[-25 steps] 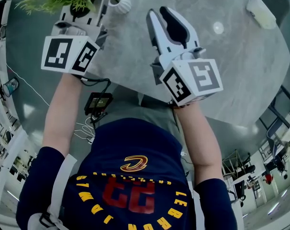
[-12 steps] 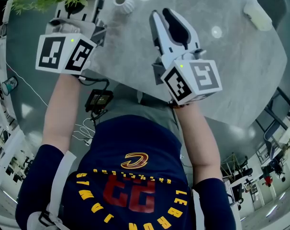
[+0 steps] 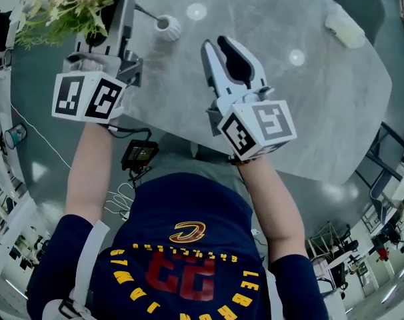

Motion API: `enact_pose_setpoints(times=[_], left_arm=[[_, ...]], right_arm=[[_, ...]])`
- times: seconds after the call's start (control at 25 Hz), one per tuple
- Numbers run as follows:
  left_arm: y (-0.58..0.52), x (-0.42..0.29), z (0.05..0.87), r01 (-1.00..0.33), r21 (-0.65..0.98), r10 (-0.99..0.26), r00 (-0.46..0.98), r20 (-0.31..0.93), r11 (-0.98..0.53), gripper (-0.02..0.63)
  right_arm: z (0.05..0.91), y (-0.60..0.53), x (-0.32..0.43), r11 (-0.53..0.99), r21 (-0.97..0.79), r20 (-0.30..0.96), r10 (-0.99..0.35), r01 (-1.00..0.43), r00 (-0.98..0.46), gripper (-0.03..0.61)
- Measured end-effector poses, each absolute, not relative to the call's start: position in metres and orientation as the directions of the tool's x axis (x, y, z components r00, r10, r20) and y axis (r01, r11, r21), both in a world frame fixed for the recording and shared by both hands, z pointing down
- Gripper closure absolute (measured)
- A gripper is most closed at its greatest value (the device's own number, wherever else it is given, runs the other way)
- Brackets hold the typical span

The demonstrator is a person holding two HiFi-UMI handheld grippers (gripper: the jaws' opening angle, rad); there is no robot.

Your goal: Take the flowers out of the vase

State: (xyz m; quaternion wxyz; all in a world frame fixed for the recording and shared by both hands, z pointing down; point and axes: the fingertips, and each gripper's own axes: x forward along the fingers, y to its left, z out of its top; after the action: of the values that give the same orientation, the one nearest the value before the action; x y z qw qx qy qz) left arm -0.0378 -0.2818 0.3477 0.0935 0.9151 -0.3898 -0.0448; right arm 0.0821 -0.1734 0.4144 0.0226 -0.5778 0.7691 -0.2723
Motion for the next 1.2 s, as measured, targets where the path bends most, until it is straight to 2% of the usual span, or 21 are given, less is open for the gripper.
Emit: enact_pose_setpoints(times=[0.2, 0.64, 1.2], left_arm=[[-0.283, -0.039, 0.348, -0.710, 0.222, -0.730, 0.684, -0.011, -0.668, 0.586], [-0.297, -0.064, 0.362, -0.720, 0.373, -0.774, 0.633, 0.007, -0.585, 0.585], [-0.303, -0.094, 0.348, -0.732, 0.449, -0.823, 0.568, -0.012, -0.512, 0.584]], right_arm=[[0.417, -0.169, 0.087, 0.169, -0.458, 0.282, -0.903, -0.873, -0.323, 0.472], [0.417, -0.164, 0.088, 0.151, -0.477, 0.285, -0.905, -0.866, -0.315, 0.473], [0.415, -0.158, 0.071, 0.176, -0.478, 0.284, -0.896, -0.861, -0.340, 0.473]])
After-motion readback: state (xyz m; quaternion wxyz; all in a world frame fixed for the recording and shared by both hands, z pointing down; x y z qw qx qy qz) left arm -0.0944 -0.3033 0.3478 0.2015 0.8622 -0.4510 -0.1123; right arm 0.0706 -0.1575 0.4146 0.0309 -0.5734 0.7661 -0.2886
